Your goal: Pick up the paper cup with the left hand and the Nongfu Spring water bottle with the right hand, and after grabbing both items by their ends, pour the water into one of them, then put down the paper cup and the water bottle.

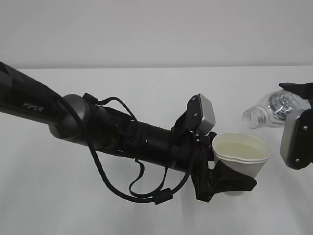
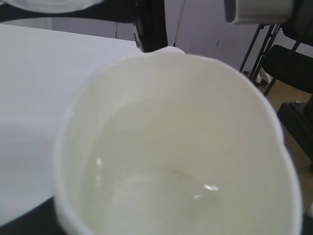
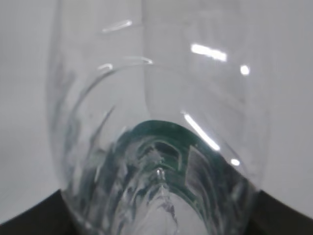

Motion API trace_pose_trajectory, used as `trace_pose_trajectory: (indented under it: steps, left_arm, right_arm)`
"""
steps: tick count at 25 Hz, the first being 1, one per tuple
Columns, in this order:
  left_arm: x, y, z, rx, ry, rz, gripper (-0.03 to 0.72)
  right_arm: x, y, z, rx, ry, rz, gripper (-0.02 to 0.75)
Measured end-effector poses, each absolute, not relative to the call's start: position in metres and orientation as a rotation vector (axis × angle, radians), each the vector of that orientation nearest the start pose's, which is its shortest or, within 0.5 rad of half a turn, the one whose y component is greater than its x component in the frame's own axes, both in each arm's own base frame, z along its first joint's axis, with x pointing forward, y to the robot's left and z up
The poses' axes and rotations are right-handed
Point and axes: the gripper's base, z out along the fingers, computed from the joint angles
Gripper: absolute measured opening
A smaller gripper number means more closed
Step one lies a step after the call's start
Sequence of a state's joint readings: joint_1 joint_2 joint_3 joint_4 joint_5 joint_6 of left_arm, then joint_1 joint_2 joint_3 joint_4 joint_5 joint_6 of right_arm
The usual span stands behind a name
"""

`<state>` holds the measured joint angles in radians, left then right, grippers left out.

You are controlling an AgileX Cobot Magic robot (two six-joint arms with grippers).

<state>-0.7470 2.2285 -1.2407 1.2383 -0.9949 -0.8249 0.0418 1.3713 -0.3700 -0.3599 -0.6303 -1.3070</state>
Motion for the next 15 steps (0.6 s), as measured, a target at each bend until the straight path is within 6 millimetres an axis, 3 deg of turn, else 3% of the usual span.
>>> trace_pose_trajectory:
  steps: [15]
  left_arm:
    - [0.2666, -0.3435, 0.1186, 1.367, 1.484, -1.276, 0.435]
  right_arm:
    - [0.2367, 0.0295, 0.1974, -1.385, 1.322, -0.746, 0.428]
